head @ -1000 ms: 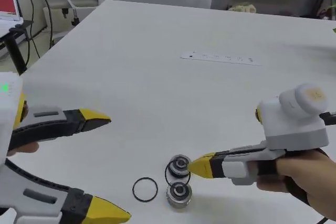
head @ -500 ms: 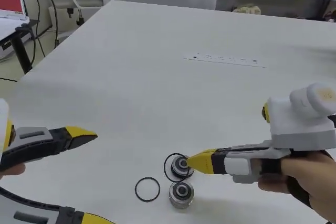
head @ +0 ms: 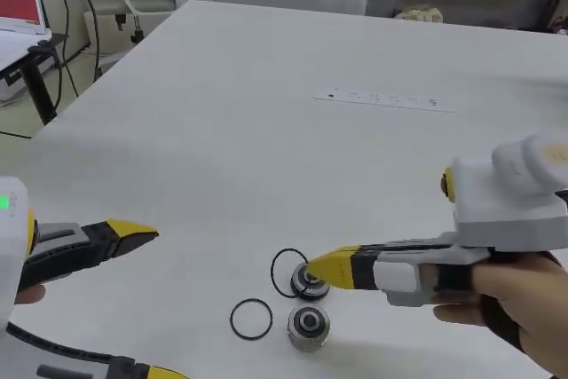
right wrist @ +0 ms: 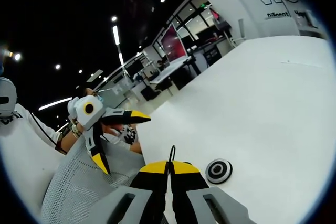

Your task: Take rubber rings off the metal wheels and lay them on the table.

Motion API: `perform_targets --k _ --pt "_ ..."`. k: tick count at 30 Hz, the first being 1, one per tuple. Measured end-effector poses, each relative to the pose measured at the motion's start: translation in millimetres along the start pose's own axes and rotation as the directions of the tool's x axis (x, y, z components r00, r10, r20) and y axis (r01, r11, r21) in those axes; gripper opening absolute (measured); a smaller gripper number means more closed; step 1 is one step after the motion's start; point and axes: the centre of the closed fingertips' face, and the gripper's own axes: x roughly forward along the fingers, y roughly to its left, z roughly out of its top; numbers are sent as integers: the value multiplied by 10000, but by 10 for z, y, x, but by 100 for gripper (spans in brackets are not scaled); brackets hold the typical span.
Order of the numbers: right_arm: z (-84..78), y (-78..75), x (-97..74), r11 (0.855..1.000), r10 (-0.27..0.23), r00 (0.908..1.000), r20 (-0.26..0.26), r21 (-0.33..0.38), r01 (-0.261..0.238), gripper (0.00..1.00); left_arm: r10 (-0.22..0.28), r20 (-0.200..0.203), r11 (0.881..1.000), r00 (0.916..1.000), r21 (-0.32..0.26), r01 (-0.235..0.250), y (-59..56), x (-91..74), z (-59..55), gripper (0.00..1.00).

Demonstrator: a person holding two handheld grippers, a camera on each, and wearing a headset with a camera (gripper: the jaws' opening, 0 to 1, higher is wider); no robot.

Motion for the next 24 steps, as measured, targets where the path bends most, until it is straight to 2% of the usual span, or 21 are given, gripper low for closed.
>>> perform_targets --k 10,18,21,24 --pt "-11 52 103 10000 -3 10000 -71 -52 2 0 -74 43 9998 10000 -203 75 -7 7 -8 90" --pt "-107 -32 207 9977 -509 9980 -386 -465 491 0 -122 -20 9995 9999 -285 121 -14 10 -24 88" --pt "-163 -99 235 9927 -894 9940 -628 -868 838 0 -131 -62 9993 9999 -340 129 -14 10 -34 88" --pt "-182 -127 267 9901 -1091 9920 -635 -956 1028 0 -176 -111 9991 9998 -377 171 -19 13 -44 86"
